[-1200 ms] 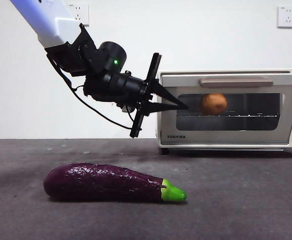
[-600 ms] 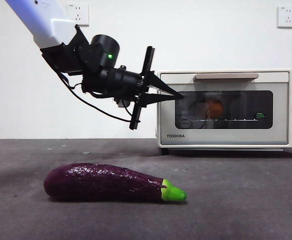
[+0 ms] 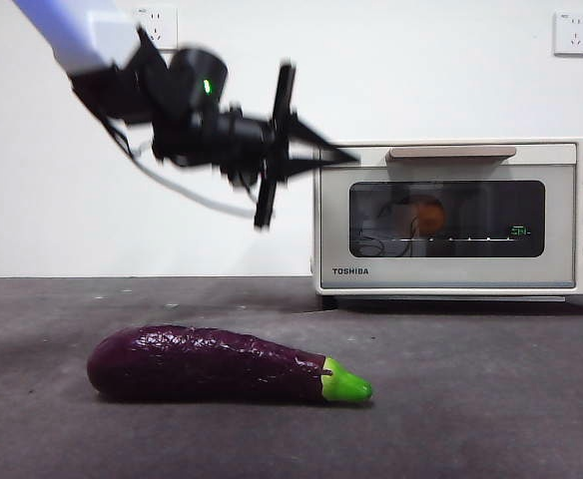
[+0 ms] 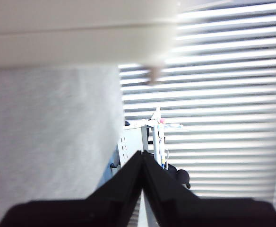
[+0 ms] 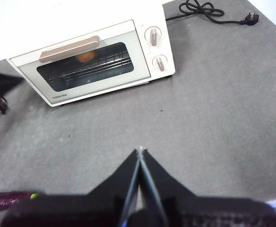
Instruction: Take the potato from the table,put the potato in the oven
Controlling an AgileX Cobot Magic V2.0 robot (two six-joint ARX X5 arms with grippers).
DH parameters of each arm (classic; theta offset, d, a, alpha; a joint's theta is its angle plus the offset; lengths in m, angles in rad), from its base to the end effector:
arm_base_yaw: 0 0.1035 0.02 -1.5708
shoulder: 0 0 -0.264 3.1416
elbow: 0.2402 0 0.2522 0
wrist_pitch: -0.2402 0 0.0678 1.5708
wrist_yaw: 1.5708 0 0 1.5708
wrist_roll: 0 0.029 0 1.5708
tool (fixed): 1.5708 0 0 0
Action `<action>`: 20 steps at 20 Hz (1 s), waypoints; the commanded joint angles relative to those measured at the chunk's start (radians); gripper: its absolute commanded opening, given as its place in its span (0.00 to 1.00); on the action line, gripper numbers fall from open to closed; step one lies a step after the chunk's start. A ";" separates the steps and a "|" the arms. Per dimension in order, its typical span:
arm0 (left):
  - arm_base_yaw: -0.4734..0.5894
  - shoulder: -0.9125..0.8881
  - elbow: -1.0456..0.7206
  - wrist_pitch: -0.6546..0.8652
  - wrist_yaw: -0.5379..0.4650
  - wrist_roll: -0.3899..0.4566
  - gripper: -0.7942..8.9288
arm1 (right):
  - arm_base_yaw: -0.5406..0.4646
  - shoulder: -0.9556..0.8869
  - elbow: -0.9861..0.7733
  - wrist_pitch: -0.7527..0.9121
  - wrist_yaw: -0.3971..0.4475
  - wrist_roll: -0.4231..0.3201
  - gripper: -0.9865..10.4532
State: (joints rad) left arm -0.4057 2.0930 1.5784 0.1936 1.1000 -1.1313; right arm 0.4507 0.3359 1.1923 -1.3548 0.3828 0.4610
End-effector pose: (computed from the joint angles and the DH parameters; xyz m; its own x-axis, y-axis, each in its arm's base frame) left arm 0.4228 -0.2097 0.2384 0.0438 -0.9887 -0.1431 0.1444 0.1480 -0.9784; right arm -0.0231 -0.0232 0.3696 0.8961 0.0187 -0.4434 0.0940 0.9684 0.2308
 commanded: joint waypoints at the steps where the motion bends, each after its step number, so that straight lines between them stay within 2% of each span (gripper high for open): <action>1: 0.002 -0.088 0.002 -0.006 0.008 0.076 0.07 | 0.000 -0.006 0.001 -0.022 0.004 0.010 0.09; 4: 0.002 -0.187 0.002 -0.069 -0.008 0.178 0.07 | 0.000 -0.005 0.001 -0.022 0.004 0.007 0.09; 7: 0.003 -0.306 0.002 -0.178 -0.064 0.327 0.08 | 0.000 -0.005 0.001 -0.022 0.004 0.007 0.09; 9: 0.004 -0.398 0.002 -0.289 -0.139 0.452 0.08 | 0.000 -0.005 0.001 -0.022 0.004 0.007 0.09; 12: 0.004 -0.535 0.002 -0.486 -0.315 0.675 0.08 | 0.000 -0.005 0.001 -0.022 0.004 0.007 0.09; 14: -0.003 -0.629 0.002 -0.627 -0.476 0.817 0.08 | 0.000 -0.005 0.001 -0.022 0.004 0.007 0.09; 17: -0.031 -0.758 0.002 -0.781 -0.686 0.943 0.08 | 0.000 -0.005 0.001 -0.022 0.004 0.007 0.09; 20: -0.061 -0.883 0.002 -0.891 -0.813 1.030 0.08 | 0.000 -0.005 0.001 -0.022 0.004 0.007 0.09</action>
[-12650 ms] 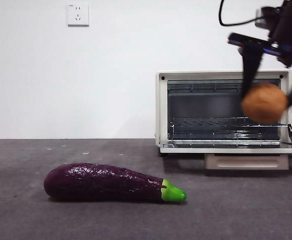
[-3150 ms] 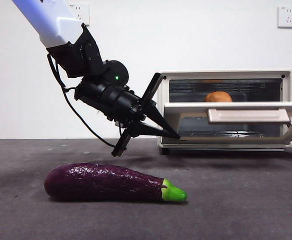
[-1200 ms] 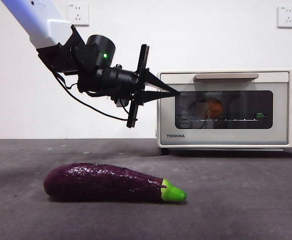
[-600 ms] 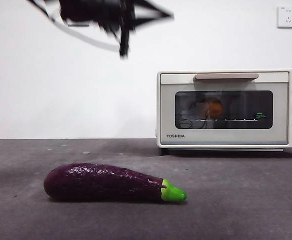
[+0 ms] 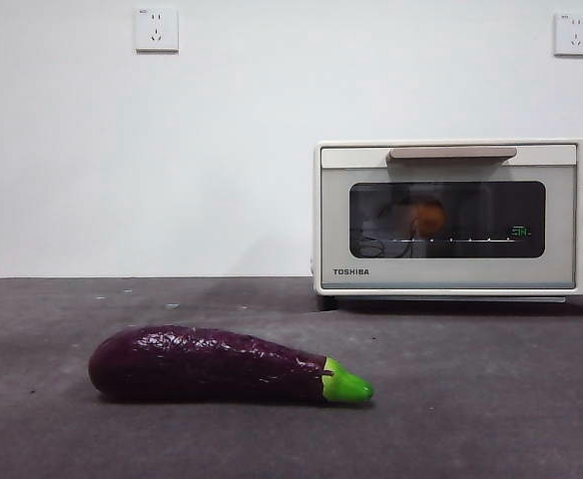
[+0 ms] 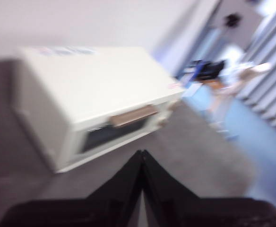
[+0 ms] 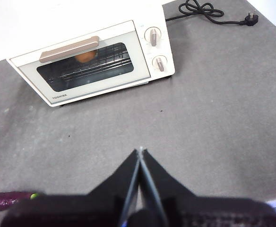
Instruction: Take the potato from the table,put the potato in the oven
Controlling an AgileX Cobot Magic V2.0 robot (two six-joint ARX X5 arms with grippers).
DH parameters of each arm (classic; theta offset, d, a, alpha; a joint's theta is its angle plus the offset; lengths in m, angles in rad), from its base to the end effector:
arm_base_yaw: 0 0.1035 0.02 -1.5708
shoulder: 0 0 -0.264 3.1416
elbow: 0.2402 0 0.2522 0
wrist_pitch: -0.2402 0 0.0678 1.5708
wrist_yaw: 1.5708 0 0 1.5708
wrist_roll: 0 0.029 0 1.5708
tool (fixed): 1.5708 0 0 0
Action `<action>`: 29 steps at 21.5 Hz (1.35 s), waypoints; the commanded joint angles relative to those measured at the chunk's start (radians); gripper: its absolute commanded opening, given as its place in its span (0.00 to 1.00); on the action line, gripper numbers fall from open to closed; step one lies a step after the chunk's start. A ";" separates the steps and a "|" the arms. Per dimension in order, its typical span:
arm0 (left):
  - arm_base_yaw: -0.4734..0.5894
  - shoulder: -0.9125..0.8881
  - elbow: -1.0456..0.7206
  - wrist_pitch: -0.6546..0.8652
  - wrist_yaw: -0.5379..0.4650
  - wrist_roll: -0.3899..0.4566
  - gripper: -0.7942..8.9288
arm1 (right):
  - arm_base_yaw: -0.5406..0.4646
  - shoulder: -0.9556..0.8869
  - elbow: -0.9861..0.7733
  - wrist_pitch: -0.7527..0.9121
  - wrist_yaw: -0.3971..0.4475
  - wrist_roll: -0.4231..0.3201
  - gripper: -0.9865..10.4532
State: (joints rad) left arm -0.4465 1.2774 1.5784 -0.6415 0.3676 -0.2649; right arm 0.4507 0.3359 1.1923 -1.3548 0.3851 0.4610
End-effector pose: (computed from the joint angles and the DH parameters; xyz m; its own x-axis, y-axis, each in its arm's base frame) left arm 0.2203 -0.1170 0.4545 0.6382 -0.7040 -0.3116 0.6049 0.7089 -0.3626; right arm -0.0231 -0.0233 0.3696 0.8964 0.0164 -0.4430 0.0959 0.9685 0.2299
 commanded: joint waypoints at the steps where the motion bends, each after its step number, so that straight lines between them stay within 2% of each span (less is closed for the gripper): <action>1: -0.028 -0.104 0.002 -0.085 -0.105 0.185 0.08 | 0.000 -0.005 0.001 -0.022 0.002 0.007 0.09; 3: -0.040 -0.185 0.002 -0.148 -0.155 0.222 0.08 | 0.000 -0.005 0.001 -0.022 0.002 0.007 0.09; 5: -0.044 -0.247 0.002 -0.201 -0.213 0.224 0.08 | 0.000 -0.005 0.001 -0.022 0.002 0.007 0.09; 10: -0.043 -0.387 0.002 -0.353 -0.482 0.222 0.08 | 0.000 -0.005 0.001 -0.022 0.002 0.007 0.09; 12: -0.043 -0.429 0.002 -0.409 -0.538 0.222 0.08 | 0.000 -0.005 0.001 -0.022 0.002 0.007 0.09; 20: -0.043 -0.486 0.002 -0.470 -0.551 0.222 0.08 | 0.000 -0.005 0.001 -0.022 0.002 0.007 0.09; 29: -0.043 -0.416 0.002 -0.464 -0.556 0.235 0.08 | 0.000 -0.005 0.001 -0.022 0.002 0.007 0.09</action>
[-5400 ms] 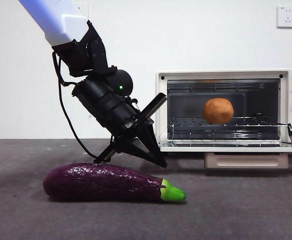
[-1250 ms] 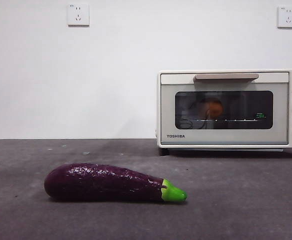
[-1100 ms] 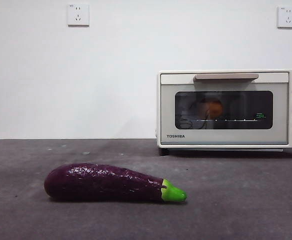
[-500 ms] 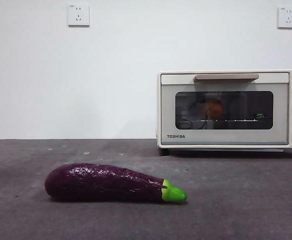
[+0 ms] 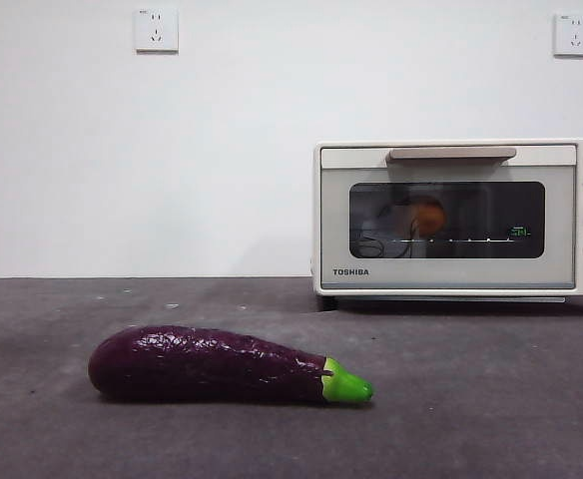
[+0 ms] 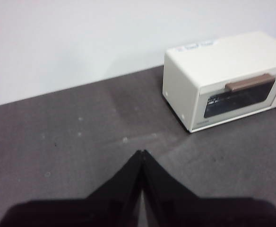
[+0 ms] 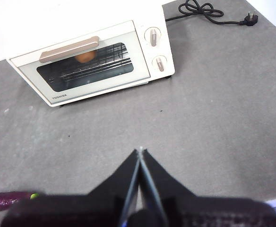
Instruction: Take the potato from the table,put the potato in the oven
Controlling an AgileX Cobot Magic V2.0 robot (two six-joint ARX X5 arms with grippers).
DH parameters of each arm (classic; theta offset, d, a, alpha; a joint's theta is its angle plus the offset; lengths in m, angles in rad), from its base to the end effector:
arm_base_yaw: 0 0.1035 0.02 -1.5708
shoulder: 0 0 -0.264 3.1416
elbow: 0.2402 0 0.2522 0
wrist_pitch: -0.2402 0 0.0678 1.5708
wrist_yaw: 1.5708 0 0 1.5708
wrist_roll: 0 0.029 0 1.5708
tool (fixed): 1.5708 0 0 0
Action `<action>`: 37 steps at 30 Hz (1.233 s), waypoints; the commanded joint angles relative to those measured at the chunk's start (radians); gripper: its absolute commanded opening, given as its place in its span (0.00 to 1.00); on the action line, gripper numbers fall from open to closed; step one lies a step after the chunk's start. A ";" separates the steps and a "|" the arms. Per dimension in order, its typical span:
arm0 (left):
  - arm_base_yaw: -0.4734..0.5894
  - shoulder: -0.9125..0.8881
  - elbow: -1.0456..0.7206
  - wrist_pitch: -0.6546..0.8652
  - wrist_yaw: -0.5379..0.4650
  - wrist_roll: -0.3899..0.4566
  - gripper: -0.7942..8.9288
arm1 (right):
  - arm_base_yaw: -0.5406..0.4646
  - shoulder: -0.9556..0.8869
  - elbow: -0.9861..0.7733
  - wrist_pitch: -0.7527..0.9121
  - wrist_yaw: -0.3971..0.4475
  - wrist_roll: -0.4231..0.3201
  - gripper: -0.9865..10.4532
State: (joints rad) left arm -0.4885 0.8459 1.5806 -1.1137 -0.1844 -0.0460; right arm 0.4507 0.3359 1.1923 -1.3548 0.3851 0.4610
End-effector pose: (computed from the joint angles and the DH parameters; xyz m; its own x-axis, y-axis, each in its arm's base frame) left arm 0.0696 -0.0310 0.4742 0.8925 -0.2667 -0.3637 0.2956 0.9550 0.0251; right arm -0.0231 -0.0233 0.3696 0.8964 0.0164 -0.4430 0.0959 0.9685 0.2299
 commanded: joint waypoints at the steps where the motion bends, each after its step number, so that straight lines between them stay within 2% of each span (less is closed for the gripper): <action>1: -0.001 0.024 0.000 0.010 -0.013 0.021 0.08 | 0.000 -0.005 0.001 -0.022 0.002 0.007 0.09; 5: 0.026 0.055 -0.010 0.065 -0.056 0.053 0.08 | 0.000 -0.005 0.001 -0.022 0.002 0.007 0.09; 9: 0.131 0.021 -0.113 0.263 0.014 0.074 0.08 | 0.000 -0.005 0.001 -0.022 0.002 0.007 0.09; 11: 0.189 -0.032 -0.227 0.395 0.112 0.075 0.08 | 0.000 -0.005 0.001 -0.022 0.002 0.007 0.09; 13: 0.232 -0.087 -0.354 0.507 0.169 0.077 0.08 | 0.000 -0.005 0.001 -0.022 0.002 0.007 0.09; 17: 0.312 -0.200 -0.648 0.728 0.146 0.084 0.08 | 0.000 -0.005 0.001 -0.022 0.002 0.007 0.09; 20: 0.371 -0.262 -0.840 0.834 0.139 0.084 0.08 | 0.000 -0.005 0.001 -0.022 0.002 0.007 0.09; 23: 0.415 -0.312 -0.982 0.822 0.139 0.084 0.08 | 0.000 -0.005 0.001 -0.022 0.002 0.007 0.09; 30: 0.445 -0.394 -1.122 0.545 0.140 0.083 0.08 | 0.000 -0.005 0.001 -0.022 0.001 0.007 0.09; 33: 0.445 -0.430 -1.168 0.594 0.139 0.083 0.08 | 0.000 -0.005 0.001 -0.022 0.002 0.007 0.09; 37: 0.451 -0.477 -1.252 0.777 0.140 0.083 0.08 | 0.000 -0.005 0.001 -0.022 0.002 0.007 0.09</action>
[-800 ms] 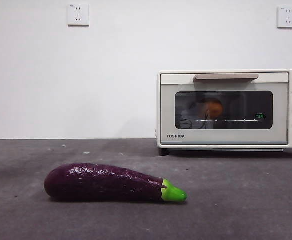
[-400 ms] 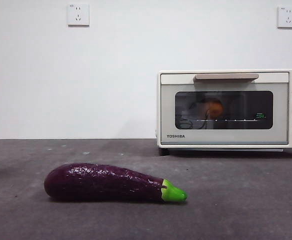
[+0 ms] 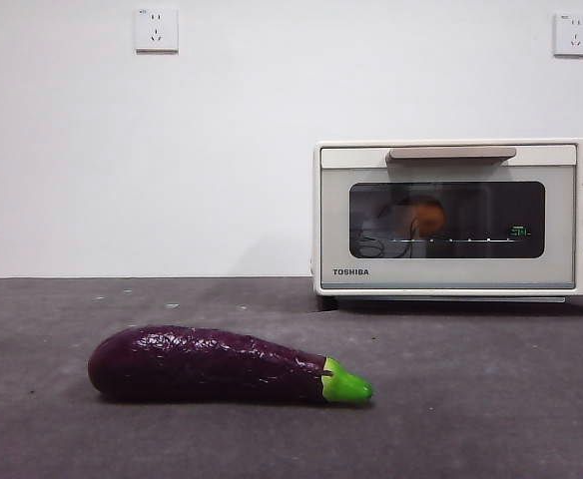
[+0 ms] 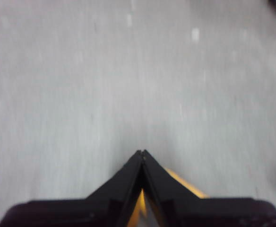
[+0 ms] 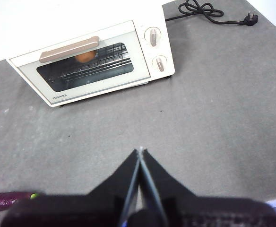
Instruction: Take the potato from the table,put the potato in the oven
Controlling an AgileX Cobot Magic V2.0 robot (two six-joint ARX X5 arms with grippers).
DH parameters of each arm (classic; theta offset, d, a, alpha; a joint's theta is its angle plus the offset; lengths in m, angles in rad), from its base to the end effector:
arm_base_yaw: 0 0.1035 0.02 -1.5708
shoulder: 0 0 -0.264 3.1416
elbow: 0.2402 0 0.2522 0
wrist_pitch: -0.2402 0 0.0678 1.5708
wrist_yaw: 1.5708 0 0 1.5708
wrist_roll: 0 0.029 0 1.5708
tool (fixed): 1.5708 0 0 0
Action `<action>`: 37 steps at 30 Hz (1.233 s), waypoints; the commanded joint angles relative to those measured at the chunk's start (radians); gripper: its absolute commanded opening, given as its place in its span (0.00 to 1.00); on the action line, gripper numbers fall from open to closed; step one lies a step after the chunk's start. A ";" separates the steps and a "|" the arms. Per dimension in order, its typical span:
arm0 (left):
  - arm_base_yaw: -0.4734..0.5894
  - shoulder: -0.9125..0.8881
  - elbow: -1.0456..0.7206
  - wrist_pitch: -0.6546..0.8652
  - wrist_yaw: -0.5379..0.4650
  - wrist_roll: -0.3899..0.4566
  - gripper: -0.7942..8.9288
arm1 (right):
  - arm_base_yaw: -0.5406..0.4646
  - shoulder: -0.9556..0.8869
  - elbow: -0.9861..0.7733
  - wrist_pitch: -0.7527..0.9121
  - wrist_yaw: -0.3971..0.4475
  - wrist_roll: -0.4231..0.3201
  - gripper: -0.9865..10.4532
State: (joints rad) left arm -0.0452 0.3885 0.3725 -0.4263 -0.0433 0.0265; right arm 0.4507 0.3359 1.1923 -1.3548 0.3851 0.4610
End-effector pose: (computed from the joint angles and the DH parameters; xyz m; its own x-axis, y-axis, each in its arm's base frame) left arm 0.1090 -0.0037 0.2182 0.9040 0.0024 -0.4276 0.0174 0.9989 0.0425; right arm -0.0231 -0.0233 0.3696 0.8964 0.0164 -0.4430 0.0959 0.9685 0.2299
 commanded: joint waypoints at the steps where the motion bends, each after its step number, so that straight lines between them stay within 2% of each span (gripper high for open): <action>1: 0.008 -0.031 -0.068 0.134 0.000 0.008 0.08 | 0.000 -0.005 0.001 -0.022 0.002 0.007 0.09; 8: 0.031 -0.139 -0.205 0.247 -0.002 0.010 0.08 | 0.000 -0.005 0.001 -0.022 0.001 0.007 0.09; 24: 0.056 -0.346 -0.364 0.251 0.027 0.003 0.08 | 0.000 -0.005 0.001 -0.022 0.002 0.007 0.09; 37: 0.069 -0.385 -0.364 0.253 0.025 0.007 0.08 | 0.000 -0.005 0.001 -0.022 0.002 0.007 0.09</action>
State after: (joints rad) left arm 0.0189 0.0063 0.0181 -0.1783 -0.0193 0.0265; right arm 0.4507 0.3359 1.1927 -1.3552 0.3851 0.4606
